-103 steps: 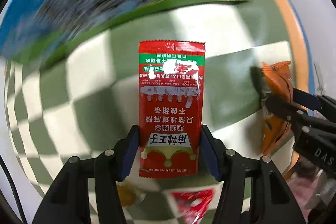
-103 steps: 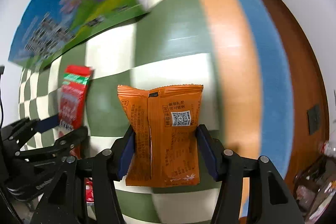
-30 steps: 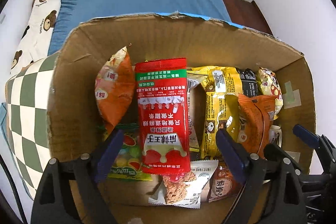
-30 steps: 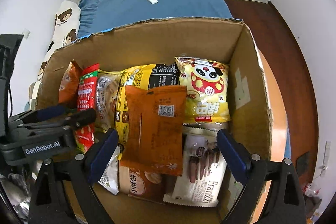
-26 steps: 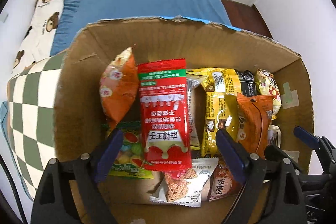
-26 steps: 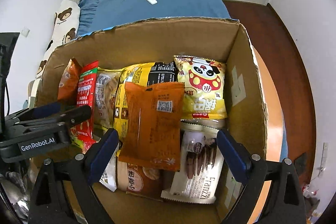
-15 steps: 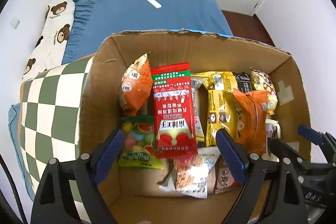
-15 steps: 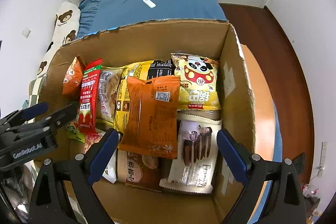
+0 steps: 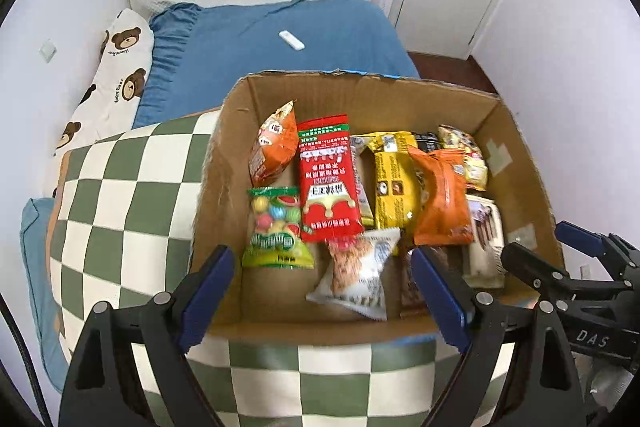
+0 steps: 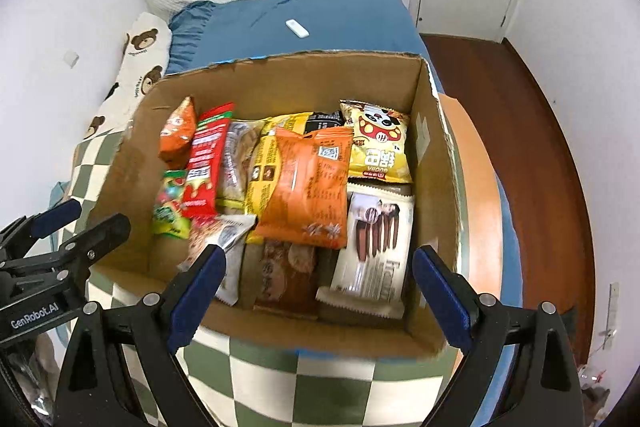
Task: Organize snacks
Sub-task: 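Withdraw both tools from the box toward the last two snacks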
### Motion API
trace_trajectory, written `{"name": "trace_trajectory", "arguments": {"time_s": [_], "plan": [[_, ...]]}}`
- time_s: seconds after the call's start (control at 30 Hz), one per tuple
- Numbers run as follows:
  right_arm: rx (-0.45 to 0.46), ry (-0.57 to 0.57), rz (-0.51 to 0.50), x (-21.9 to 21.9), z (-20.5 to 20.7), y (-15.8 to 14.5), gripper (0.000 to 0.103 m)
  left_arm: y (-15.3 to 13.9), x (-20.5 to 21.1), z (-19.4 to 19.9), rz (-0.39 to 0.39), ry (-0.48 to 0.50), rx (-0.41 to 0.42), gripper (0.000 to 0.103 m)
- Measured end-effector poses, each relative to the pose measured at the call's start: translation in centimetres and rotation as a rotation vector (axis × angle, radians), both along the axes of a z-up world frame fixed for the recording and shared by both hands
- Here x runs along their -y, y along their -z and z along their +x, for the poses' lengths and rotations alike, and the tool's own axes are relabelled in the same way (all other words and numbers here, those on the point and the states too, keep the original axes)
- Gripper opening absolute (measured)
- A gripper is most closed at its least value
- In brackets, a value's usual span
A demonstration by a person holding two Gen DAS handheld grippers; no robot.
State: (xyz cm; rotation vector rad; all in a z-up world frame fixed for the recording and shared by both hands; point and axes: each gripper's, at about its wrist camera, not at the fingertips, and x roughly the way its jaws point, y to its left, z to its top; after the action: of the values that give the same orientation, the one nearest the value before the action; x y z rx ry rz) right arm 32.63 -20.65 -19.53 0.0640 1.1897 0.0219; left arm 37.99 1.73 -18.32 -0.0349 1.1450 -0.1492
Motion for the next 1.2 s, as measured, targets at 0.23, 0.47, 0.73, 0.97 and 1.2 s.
{"name": "trace_trajectory", "arguments": {"time_s": [0.23,0.47,0.73,0.97,1.2], "plan": [[0.091,-0.003,0.001,-0.2,-5.0,-3.6,0.097,-3.0,-0.3,-4.7,-0.004,0.007,0.084,0.09],[0.195,0.011,-0.016,-0.1,-10.2,-7.2,0.097,-5.7,-0.5,-9.7,-0.001,-0.007,0.168,0.09],[0.292,0.036,-0.014,-0.1,-15.7,-10.6,0.097,-8.8,-0.3,-14.1,0.004,0.001,0.255,0.09],[0.37,0.064,0.005,0.1,-19.2,-13.6,0.097,-11.0,-0.3,-16.8,-0.002,0.006,0.312,0.09],[0.24,0.035,0.14,-0.2,-20.9,-10.3,0.096,-9.0,-1.5,-18.1,0.026,-0.014,0.256,0.09]]}}
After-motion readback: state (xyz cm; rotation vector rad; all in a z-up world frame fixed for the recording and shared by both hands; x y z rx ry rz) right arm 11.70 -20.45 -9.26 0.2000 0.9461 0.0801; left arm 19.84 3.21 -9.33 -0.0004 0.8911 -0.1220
